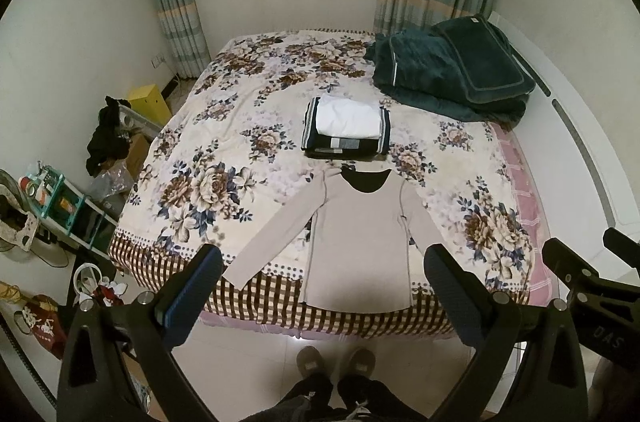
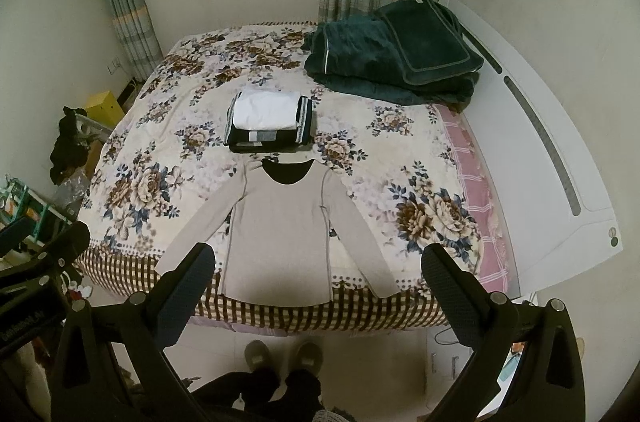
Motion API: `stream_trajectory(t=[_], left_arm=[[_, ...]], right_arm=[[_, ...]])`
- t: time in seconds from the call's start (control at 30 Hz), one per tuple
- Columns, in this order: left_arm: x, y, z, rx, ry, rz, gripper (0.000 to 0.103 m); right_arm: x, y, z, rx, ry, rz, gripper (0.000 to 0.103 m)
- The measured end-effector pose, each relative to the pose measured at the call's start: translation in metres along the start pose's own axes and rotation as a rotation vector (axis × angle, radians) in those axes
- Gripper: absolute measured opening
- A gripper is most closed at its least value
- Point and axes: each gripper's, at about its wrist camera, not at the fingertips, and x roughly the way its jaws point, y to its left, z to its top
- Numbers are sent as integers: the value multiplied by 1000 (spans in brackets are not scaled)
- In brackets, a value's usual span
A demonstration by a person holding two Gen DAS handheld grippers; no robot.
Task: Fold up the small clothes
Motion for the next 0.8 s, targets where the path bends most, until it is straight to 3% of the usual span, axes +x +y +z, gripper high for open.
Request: stream_trajectory(t=[0.8], left_arm=[[-8,-3,16,2,-14,-9,103]], right_arm=[[-4,-3,0,-1,-11,1,103]])
